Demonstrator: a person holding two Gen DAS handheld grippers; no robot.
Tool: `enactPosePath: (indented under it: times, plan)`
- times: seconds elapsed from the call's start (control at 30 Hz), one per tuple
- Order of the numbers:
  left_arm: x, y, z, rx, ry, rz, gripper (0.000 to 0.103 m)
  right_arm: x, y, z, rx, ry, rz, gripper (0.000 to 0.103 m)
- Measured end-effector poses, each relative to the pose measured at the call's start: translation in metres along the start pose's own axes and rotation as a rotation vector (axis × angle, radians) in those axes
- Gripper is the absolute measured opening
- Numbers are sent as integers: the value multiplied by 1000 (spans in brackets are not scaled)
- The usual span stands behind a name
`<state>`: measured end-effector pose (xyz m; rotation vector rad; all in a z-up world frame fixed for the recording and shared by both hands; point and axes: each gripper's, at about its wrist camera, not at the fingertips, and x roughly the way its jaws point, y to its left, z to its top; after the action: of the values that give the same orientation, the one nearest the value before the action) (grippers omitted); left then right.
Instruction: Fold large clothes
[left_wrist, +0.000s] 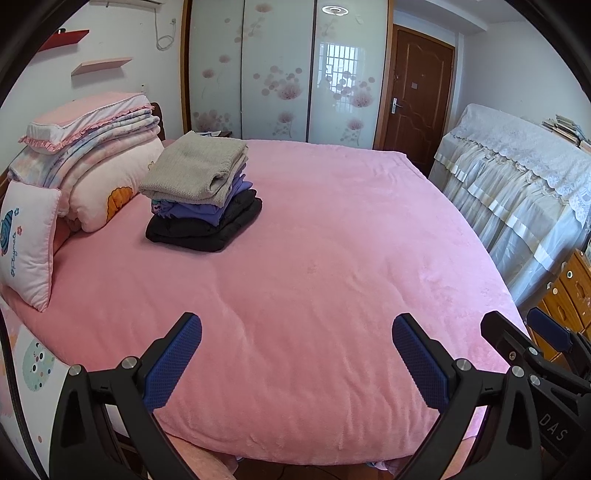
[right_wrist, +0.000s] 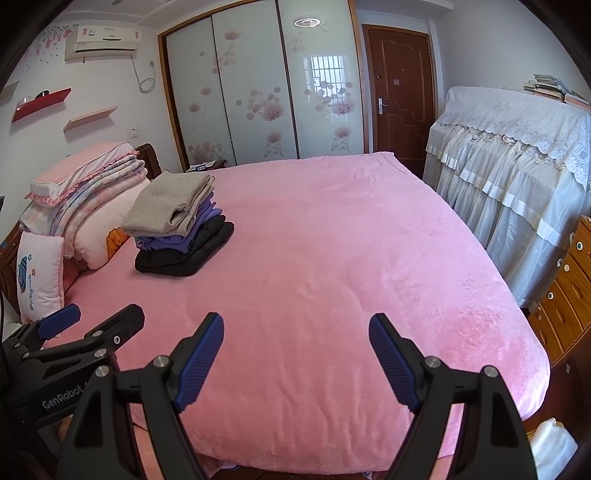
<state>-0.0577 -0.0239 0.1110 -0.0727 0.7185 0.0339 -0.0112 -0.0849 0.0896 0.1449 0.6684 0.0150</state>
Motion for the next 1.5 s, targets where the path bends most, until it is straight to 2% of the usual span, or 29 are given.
enactPosePath:
  times: [0.57, 1.0, 1.5]
  plan:
    - [6, 1, 0, 5, 19, -10, 102, 6, -11, 2, 8, 22, -9, 82]
    - [8, 3, 0, 11, 28, -12, 102, 11, -7, 1, -4, 16, -39, 82]
    - [10, 5, 0, 10, 34, -8, 102, 12, -4, -1, -10, 20, -36, 82]
